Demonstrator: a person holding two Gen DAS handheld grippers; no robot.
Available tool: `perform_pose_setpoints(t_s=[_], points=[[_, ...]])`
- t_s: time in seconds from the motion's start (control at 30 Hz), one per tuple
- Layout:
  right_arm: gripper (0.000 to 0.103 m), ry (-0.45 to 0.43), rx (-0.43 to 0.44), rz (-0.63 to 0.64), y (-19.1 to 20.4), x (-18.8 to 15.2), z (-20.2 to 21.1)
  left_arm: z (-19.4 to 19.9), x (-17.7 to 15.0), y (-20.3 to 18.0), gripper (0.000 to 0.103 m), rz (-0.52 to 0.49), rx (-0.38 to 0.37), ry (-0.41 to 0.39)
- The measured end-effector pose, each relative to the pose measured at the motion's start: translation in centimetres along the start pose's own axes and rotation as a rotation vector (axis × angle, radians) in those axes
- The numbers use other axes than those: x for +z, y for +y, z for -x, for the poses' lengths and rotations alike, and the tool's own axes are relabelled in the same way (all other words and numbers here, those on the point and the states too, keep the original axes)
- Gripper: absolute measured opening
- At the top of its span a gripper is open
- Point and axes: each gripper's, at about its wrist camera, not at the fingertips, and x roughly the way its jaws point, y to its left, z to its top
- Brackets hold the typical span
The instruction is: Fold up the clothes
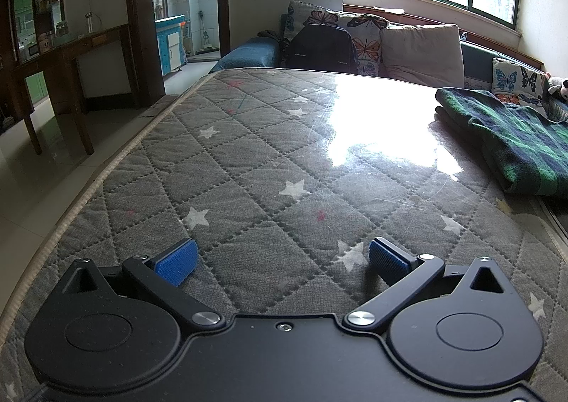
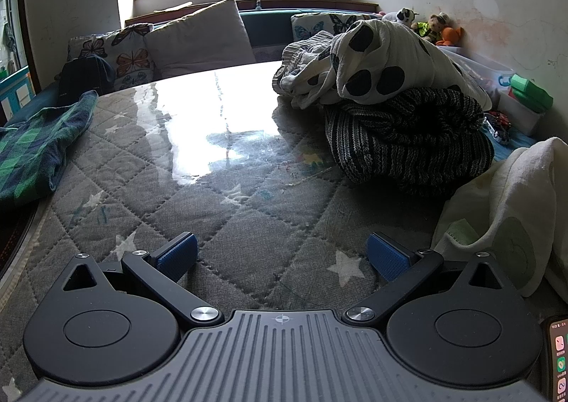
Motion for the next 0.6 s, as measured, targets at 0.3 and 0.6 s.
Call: perform_pose_setpoints(t_s=[0.3,0.6], points=[[0.103,0.0,-0.001,0.0,-0.03,-0.01,0.03,-0.06,-0.02,0.15,0.103,0.005,-0.004,-0.001],[0.103,0.0,0.0,0.0,-0.02,-0.03,0.03,-0.07,-0.06,0.11,0.103,0.005,-0.004,-0.002]])
